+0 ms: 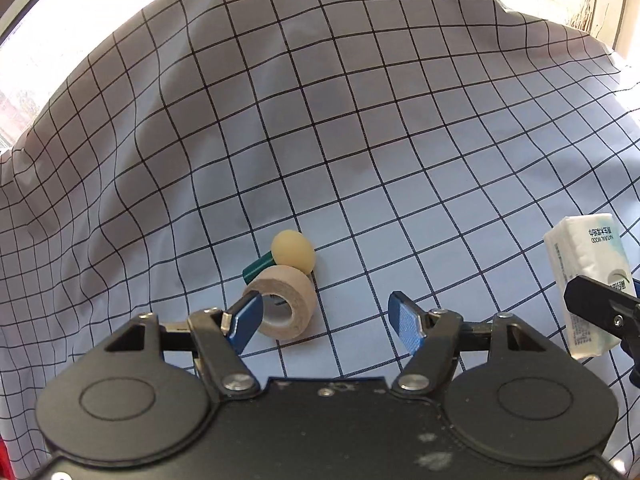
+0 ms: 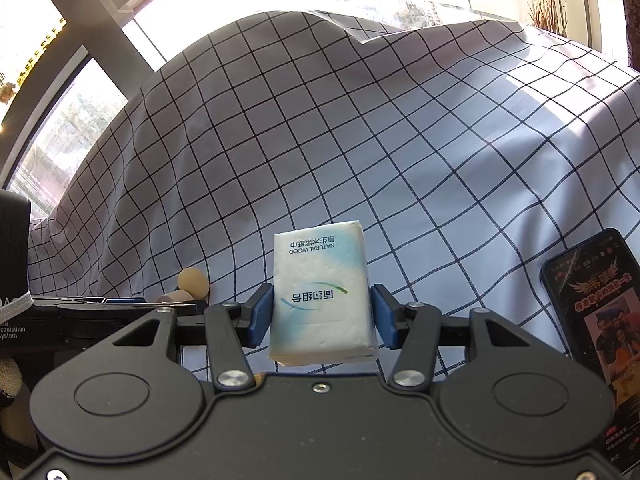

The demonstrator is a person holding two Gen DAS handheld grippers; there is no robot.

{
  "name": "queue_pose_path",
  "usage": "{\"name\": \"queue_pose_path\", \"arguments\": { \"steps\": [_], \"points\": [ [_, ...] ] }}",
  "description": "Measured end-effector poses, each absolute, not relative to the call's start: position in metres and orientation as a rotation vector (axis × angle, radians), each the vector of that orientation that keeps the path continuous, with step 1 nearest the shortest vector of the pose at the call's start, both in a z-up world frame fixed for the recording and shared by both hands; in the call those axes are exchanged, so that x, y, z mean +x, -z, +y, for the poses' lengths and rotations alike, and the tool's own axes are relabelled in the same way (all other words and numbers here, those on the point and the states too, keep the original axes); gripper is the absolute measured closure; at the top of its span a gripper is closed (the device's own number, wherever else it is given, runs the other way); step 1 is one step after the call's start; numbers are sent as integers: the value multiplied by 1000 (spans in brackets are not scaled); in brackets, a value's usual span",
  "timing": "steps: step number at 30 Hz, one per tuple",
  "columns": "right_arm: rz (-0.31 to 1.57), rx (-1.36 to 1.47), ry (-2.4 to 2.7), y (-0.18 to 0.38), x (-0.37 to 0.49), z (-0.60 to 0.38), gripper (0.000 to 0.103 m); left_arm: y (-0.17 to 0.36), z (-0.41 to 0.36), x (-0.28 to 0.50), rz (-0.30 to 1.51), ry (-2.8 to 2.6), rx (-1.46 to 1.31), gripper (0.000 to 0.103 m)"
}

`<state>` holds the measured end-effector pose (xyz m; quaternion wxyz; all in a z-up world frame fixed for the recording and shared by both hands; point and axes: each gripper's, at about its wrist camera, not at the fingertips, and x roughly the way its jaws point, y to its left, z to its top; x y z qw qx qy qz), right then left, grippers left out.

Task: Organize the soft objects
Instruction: 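Lift the beige tape roll with the left tool while the right tool holds the tissue pack, then carry tape roll and tissue pack over the gold tray and open both tools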

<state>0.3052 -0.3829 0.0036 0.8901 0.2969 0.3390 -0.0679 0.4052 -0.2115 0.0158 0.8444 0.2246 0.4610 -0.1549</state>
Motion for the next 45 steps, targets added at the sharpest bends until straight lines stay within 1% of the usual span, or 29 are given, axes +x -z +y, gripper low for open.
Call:
{"name": "queue_pose_path", "arguments": {
  "steps": [4, 8, 14, 16, 17, 18, 23, 29, 34, 40, 43, 45],
  "points": [
    [705, 623, 146, -4, 305, -384, 51, -7, -202, 419, 1005, 247, 457, 34],
    [703, 623, 142, -4, 305, -384, 51, 4, -190, 434, 1055, 211, 353, 34],
    [702, 626, 140, -4, 304, -384, 51, 18, -181, 449, 1072, 167, 263, 34],
    [702, 628, 141, -5, 304, -385, 51, 20, -179, 452, 1075, 165, 230, 39],
    [702, 629, 142, -5, 304, -385, 51, 20, -177, 454, 1076, 169, 215, 44],
    [702, 629, 142, -5, 304, -385, 51, 20, -176, 455, 1072, 162, 210, 53],
    [704, 624, 142, -5, 305, -385, 51, 9, -171, 447, 1054, 166, 197, 53],
    [705, 622, 153, -3, 302, -389, 51, -28, -165, 394, 1000, 250, 224, 53],
    [702, 619, 167, 2, 297, -393, 51, -56, -149, 319, 955, 350, 275, 53],
    [664, 581, 177, 3, 281, -396, 51, -61, -109, 227, 941, 422, 336, 53],
    [643, 572, 174, 1, 269, -394, 51, -58, -83, 189, 964, 438, 316, 53],
    [597, 550, 171, -4, 256, -389, 51, -57, -65, 162, 974, 439, 282, 53]
  ]
}}
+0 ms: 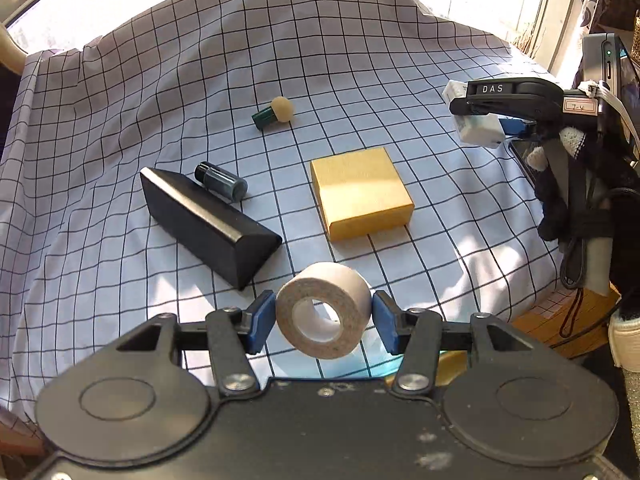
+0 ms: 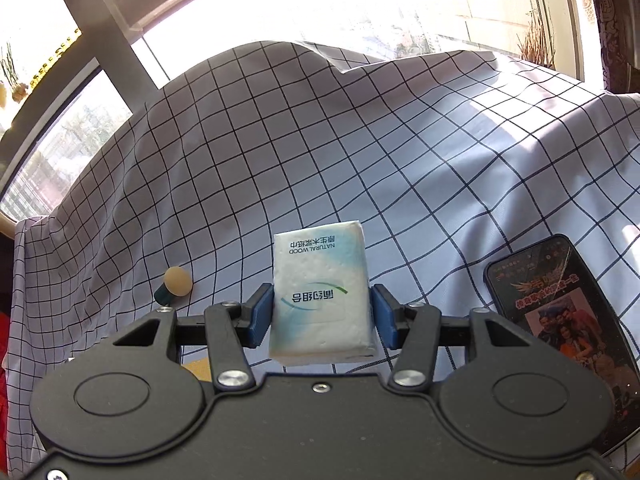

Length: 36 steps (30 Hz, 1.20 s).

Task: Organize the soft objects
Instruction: 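Carry tape roll and tissue pack over the gold tray and open both tools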

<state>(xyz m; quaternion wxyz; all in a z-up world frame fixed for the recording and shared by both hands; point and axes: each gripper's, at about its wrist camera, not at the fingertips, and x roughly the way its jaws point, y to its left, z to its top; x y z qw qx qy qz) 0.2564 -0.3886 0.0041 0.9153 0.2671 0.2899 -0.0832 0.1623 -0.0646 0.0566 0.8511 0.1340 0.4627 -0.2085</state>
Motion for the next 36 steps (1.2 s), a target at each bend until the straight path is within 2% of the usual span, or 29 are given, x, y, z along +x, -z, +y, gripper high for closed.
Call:
{"name": "queue_pose_path", "arguments": {
  "steps": [5, 10, 19, 24, 26, 28, 36],
  "points": [
    [488, 534, 133, -15, 206, -366, 51, -52, -36, 112, 967, 428, 272, 53],
    [483, 548, 62, -17, 131, -330, 51, -44, -17, 83, 994, 440, 254, 53],
    [709, 504, 3, -16, 54, -286, 51, -24, -19, 64, 1027, 492, 245, 53],
    [769, 434, -7, -21, 36, -270, 51, -17, -27, 68, 1035, 504, 245, 53],
    [780, 411, -14, -23, 31, -261, 51, -16, -27, 69, 1027, 494, 250, 48],
    [779, 380, -17, -25, 30, -254, 51, -18, -24, 70, 1014, 477, 244, 36],
    [798, 294, -23, -26, 35, -235, 49, -22, 6, 73, 1014, 403, 193, 30]
  ]
}}
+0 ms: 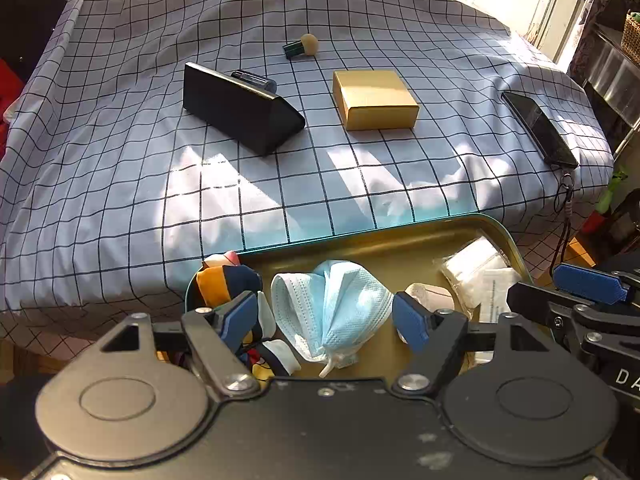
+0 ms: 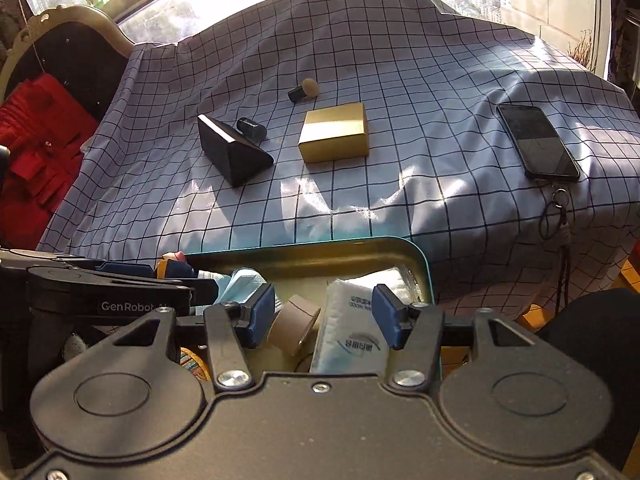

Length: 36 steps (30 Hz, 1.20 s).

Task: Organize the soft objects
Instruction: 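Carry tape roll and tissue pack over the gold tray and open both tools, then reach the right tool to the green-handled sponge brush while the left tool reaches the dark bottle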

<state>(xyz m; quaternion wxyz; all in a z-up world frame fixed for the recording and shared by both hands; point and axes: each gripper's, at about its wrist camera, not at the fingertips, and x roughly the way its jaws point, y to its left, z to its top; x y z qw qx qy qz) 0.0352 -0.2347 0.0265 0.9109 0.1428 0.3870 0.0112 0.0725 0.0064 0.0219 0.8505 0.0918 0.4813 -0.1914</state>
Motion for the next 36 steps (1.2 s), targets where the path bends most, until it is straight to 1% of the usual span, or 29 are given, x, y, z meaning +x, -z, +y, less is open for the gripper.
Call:
{"name": "queue_pose_path", "arguments": {
  "steps": [19, 36],
  "points": [
    [833, 275, -9, -23, 39, -226, 49, -24, 27, 65, 1027, 371, 168, 26],
    [867, 289, -13, -14, 69, -225, 49, -32, 28, 109, 996, 336, 175, 23]
  ]
}}
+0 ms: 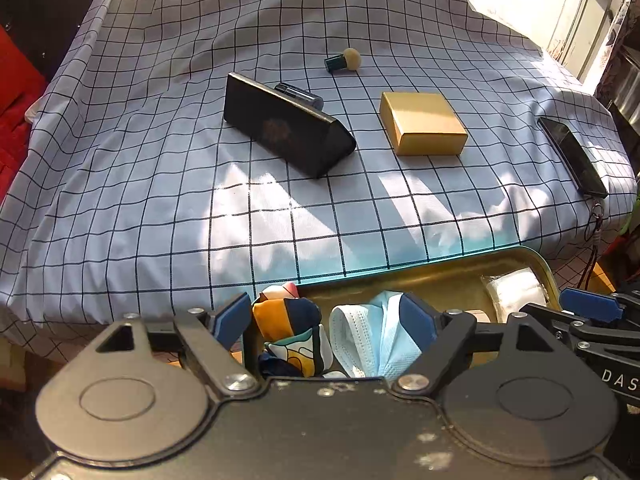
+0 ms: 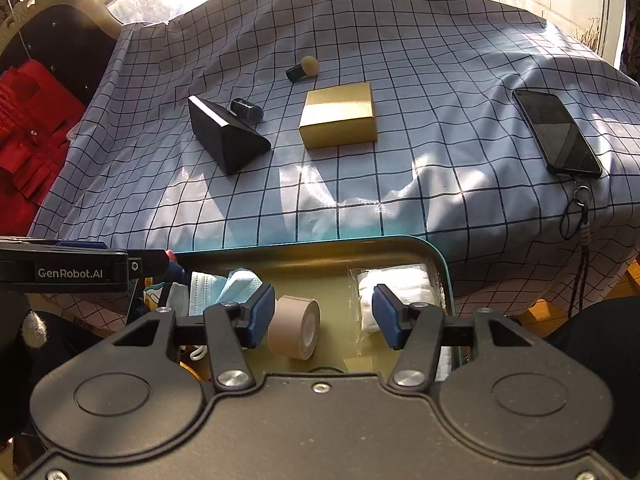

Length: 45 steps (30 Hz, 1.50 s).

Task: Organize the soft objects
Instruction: 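Reach the right tool to the green-handled sponge brush while the left tool reaches the dark bottle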

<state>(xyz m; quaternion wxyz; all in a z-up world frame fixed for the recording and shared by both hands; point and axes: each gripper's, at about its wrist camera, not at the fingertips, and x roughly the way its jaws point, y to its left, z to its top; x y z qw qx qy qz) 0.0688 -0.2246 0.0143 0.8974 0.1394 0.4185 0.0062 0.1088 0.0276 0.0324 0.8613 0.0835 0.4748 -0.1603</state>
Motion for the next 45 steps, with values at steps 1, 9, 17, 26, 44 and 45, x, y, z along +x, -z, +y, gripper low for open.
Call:
{"name": "queue_pose_path", "arguments": {
  "steps": [1, 9, 17, 26, 44, 45],
  "points": [
    [868, 288, -14, -14, 72, -224, 49, -32, 27, 112, 994, 335, 175, 23],
    [866, 267, -21, -15, 98, -223, 49, -41, 27, 150, 957, 313, 172, 23],
    [836, 238, -22, -23, 137, -226, 49, -65, 21, 212, 871, 285, 161, 20],
    [804, 210, -14, -34, 190, -233, 49, -93, 5, 296, 793, 264, 133, 18],
    [694, 136, 46, -44, 337, -217, 49, -68, 43, 368, 769, 169, 77, 15],
    [689, 130, 46, -41, 343, -214, 49, -66, 44, 369, 765, 145, 69, 15]
  ]
}}
